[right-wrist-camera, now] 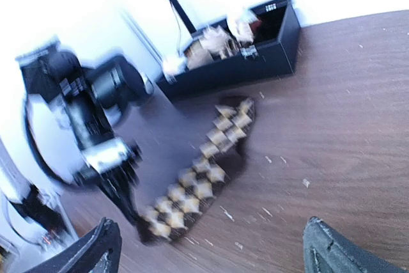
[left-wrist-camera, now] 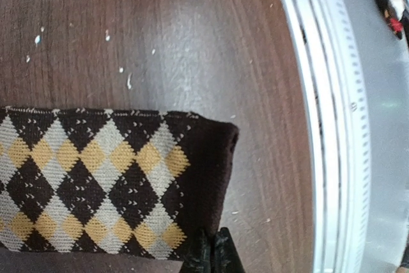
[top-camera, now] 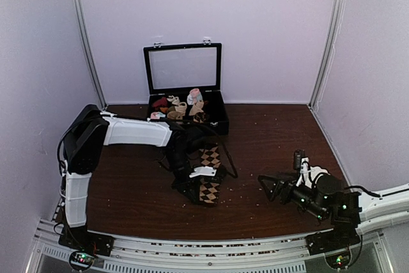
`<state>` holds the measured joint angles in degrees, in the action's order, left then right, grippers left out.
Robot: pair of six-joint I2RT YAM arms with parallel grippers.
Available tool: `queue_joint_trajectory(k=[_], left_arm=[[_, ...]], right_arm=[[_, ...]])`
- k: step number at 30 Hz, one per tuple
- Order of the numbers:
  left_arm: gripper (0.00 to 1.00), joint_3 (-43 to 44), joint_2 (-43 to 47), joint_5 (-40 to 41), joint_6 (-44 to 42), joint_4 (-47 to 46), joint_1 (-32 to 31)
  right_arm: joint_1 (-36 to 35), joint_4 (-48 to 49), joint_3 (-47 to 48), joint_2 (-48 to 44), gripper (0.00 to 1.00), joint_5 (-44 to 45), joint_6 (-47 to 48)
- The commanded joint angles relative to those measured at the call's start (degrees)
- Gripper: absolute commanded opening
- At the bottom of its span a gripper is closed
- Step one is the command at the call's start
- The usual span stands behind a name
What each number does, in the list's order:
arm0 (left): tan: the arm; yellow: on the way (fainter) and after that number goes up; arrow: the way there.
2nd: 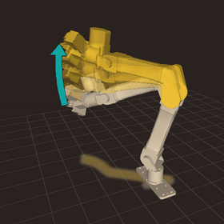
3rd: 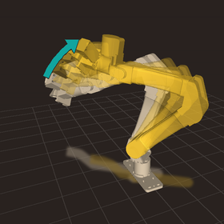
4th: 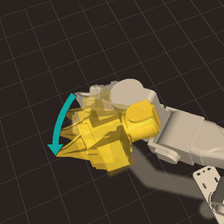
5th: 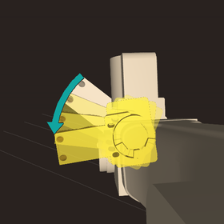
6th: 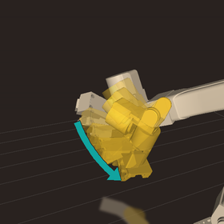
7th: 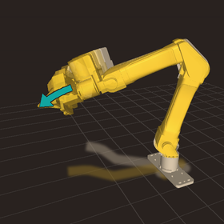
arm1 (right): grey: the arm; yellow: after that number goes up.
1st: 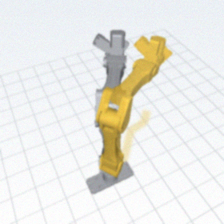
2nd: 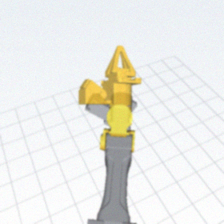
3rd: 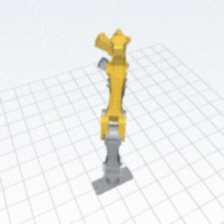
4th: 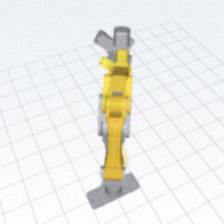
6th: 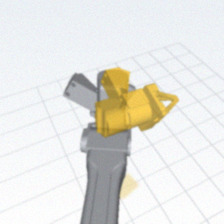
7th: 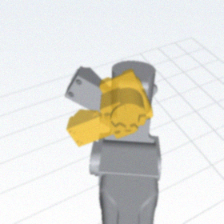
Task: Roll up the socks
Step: Roll the sock at the center of the board.
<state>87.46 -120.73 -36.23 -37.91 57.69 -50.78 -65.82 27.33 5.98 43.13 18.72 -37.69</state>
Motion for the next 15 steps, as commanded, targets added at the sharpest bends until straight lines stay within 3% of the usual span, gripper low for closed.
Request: queue_joint_trajectory(k=[1, 6, 13, 15], left_arm=[[0.00, 4.8, -4.8, -6.6, 1.0, 6.6, 0.9], [0.00, 6.2, -7.7, -4.0, 3.4, 6.0, 1.2], [0.00, 7.1, -9.8, -1.6, 5.9, 4.7, 1.4], [0.00, 7.7, -10.4, -2.4, 6.2, 5.3, 1.7]], right_arm=[[-3.6, -5.1, 4.6, 4.0, 1.00, -0.9, 14.7], [-8.2, -2.8, 9.5, 16.4, 0.99, -7.1, 26.5], [-8.8, 6.0, 17.7, 36.2, 0.70, -15.2, 32.7], [-8.9, 10.2, 18.8, 40.7, 0.66, -15.5, 33.5]])
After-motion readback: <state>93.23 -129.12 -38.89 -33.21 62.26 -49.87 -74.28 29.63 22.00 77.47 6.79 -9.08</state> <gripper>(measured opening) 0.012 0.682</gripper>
